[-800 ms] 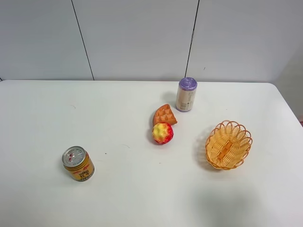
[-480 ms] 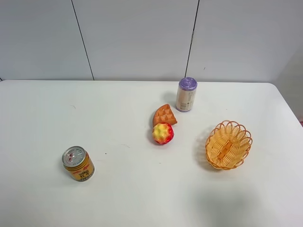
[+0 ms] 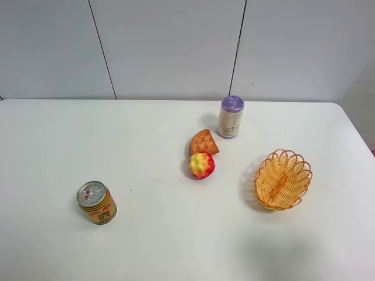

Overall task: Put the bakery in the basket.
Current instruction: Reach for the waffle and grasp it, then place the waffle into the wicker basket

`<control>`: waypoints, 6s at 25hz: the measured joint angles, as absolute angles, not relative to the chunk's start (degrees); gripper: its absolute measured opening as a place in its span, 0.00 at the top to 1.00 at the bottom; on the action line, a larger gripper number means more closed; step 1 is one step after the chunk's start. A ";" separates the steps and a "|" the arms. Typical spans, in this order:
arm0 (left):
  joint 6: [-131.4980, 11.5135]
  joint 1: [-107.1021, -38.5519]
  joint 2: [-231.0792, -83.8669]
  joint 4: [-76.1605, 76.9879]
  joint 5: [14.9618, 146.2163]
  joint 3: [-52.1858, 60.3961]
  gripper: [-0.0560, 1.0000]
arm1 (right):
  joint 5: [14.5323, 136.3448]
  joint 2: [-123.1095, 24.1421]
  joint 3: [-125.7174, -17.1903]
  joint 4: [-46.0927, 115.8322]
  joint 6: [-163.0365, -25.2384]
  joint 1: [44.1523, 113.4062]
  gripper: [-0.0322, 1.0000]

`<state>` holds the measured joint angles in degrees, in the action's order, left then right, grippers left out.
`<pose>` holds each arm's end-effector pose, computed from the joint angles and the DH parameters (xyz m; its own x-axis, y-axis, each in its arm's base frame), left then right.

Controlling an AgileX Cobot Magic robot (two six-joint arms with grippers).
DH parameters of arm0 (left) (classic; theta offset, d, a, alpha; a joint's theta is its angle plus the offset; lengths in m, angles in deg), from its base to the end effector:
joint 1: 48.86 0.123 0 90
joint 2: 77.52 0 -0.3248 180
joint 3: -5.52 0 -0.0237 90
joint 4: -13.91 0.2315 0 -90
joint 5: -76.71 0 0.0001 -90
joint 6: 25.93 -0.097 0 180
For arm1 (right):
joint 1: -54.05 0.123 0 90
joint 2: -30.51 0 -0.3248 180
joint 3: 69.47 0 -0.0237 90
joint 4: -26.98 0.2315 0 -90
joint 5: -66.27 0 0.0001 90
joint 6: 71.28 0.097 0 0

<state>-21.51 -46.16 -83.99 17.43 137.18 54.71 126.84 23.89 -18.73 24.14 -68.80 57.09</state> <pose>-0.0582 0.0024 0.2671 -0.4343 -0.0673 -0.8983 -0.1154 0.9931 -0.0186 -0.0546 -0.0071 0.2598 -0.4675 -0.0059 -0.8840 -0.0061 1.0000 -0.0035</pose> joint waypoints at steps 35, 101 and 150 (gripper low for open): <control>-21.51 -46.16 -83.99 17.43 137.14 54.71 0.01 | 99.50 -71.81 -58.08 39.04 -58.17 76.48 0.04; -21.51 -46.16 -83.99 17.43 137.14 54.71 0.01 | 103.60 -95.78 -80.49 32.09 -53.29 83.52 0.33; -21.51 -46.16 -83.99 17.43 137.14 54.71 0.01 | 84.35 -60.51 -26.72 37.23 -88.62 60.51 0.33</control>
<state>-21.51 -46.16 -83.99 17.43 137.14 54.71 84.35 -60.51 -26.72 37.23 -88.62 60.51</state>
